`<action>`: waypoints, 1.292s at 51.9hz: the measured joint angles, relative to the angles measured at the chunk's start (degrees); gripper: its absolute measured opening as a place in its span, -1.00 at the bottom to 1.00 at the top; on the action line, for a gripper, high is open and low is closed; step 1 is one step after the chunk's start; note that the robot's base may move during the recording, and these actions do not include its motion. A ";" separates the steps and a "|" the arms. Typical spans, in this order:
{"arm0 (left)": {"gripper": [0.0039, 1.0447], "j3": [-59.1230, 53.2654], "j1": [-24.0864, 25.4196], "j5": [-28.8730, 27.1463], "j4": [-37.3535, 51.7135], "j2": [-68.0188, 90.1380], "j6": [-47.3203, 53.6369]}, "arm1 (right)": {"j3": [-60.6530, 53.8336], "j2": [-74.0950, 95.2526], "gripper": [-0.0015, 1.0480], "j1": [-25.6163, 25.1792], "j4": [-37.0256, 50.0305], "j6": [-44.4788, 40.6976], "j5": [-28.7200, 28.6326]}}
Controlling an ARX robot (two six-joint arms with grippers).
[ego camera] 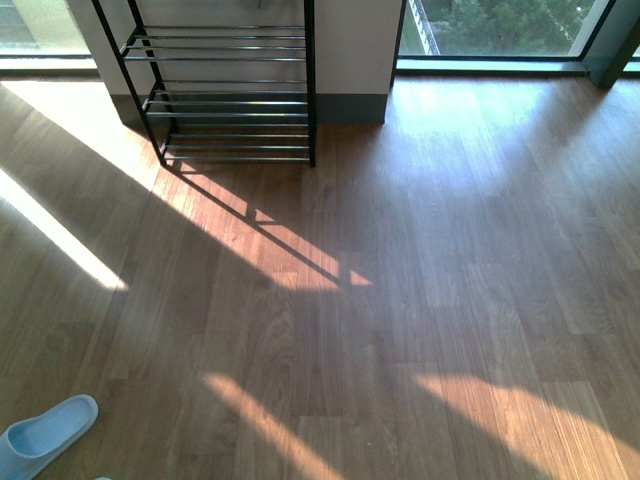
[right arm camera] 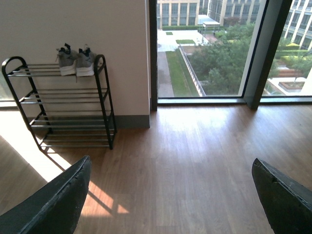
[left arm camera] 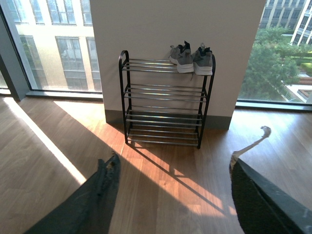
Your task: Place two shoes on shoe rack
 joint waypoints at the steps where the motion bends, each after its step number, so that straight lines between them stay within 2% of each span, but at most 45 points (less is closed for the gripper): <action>1: 0.38 0.00 0.00 0.00 0.00 0.00 0.00 | 0.00 0.00 0.82 0.00 0.00 0.00 -0.02; 6: 0.78 0.00 0.00 -0.02 0.00 0.00 -0.02 | 0.00 0.02 0.82 0.00 0.00 0.00 -0.04; 8: 0.86 0.00 0.00 0.04 0.00 0.00 0.09 | 0.00 0.00 0.82 0.00 0.00 0.00 0.02; 11: 0.81 0.00 0.02 0.11 0.00 0.00 0.07 | 0.00 0.00 0.82 0.00 0.00 0.00 0.17; 67: 0.83 -0.02 0.02 -0.17 -0.02 0.00 0.17 | 0.00 0.00 0.82 -0.04 -0.04 -0.02 -0.26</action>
